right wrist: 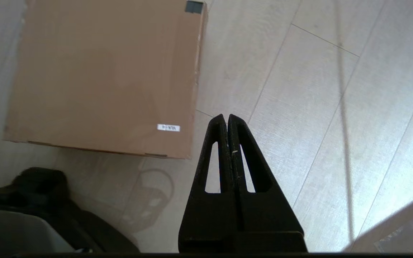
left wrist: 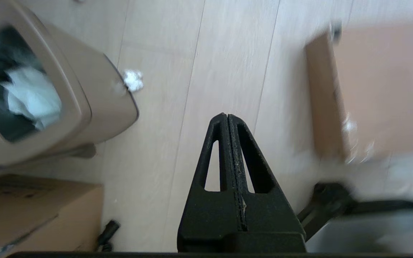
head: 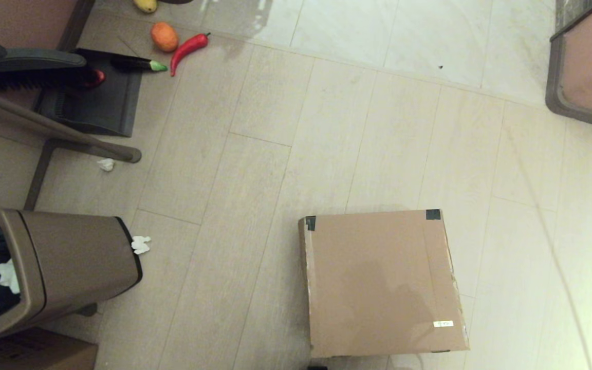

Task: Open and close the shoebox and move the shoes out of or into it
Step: Open the shoe box

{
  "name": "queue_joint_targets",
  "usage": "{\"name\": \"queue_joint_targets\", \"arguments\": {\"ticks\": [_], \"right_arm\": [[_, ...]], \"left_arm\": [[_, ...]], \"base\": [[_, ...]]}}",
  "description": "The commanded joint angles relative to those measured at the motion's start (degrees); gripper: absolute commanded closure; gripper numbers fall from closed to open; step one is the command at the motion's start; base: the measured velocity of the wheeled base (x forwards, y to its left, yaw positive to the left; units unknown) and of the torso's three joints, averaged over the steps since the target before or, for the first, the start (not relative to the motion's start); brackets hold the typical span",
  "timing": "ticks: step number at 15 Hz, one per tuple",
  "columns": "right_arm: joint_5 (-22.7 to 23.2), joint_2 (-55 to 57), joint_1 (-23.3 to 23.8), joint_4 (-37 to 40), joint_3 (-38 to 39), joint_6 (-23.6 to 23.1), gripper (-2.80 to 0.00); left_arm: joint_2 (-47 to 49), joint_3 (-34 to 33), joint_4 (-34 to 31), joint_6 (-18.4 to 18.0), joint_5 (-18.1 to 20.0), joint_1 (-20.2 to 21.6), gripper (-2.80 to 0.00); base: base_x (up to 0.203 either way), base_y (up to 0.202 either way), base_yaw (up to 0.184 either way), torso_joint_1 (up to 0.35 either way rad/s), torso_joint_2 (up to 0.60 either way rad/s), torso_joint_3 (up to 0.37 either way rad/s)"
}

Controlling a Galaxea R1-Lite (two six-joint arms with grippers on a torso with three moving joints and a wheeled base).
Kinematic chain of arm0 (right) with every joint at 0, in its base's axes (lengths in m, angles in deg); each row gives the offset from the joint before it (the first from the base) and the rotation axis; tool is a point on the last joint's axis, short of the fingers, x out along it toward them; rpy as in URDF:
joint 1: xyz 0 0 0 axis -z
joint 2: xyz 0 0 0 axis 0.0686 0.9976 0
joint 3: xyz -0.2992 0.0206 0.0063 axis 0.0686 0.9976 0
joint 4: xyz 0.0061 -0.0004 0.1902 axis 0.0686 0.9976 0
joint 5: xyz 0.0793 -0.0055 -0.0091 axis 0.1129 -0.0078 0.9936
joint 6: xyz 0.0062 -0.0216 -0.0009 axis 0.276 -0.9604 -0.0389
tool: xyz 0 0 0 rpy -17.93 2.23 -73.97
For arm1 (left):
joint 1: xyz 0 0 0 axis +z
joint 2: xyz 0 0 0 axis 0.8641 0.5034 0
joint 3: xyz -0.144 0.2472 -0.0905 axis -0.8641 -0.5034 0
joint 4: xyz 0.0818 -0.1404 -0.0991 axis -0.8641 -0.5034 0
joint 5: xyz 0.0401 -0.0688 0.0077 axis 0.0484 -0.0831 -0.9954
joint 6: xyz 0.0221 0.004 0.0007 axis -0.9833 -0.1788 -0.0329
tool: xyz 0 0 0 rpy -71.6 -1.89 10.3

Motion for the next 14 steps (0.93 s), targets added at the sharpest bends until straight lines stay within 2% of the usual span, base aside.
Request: {"name": "queue_joint_targets", "arguments": {"ticks": [1, 4, 7, 8, 10, 12, 14], "right_arm": [[-0.5, 9.1, 0.1, 0.3, -5.1, 1.3, 0.0], [-3.6, 35.1, 0.6, 2.4, -16.9, 8.5, 0.0], [-5.0, 60.7, 0.8, 3.4, -28.3, 15.4, 0.0], [-4.1, 68.0, 0.9, 3.5, -32.5, 17.2, 0.0], [1.1, 79.3, 1.7, 3.1, -39.5, 19.9, 0.0], [6.4, 88.4, 2.4, -0.5, -42.9, 21.2, 0.0], [8.7, 97.7, 3.3, -11.0, -44.1, 21.7, 0.0]], "left_arm": [[18.1, 13.0, -1.3, 3.4, 0.2, -0.1, 0.0], [40.8, 22.0, -2.2, 9.3, 2.3, -0.1, 0.0], [59.7, 23.4, 1.6, 13.2, 10.0, 0.4, 0.0], [65.0, 23.2, 3.3, 14.1, 13.1, 0.5, 0.0], [74.3, 23.2, 5.4, 15.0, 18.0, 0.4, 0.0], [82.3, 23.2, 8.2, 15.3, 20.3, -0.4, 0.0], [90.3, 23.3, 14.7, 15.5, 20.9, -2.0, 0.0]], "base": [[0.0, 0.0, 0.0, 0.0, 0.0, 0.0], [0.0, 0.0, 0.0, 0.0, 0.0, 0.0], [0.0, 0.0, 0.0, 0.0, 0.0, 0.0], [0.0, 0.0, 0.0, 0.0, 0.0, 0.0], [0.0, 0.0, 0.0, 0.0, 0.0, 0.0], [0.0, 0.0, 0.0, 0.0, 0.0, 0.0], [0.0, 0.0, 0.0, 0.0, 0.0, 0.0]]}}
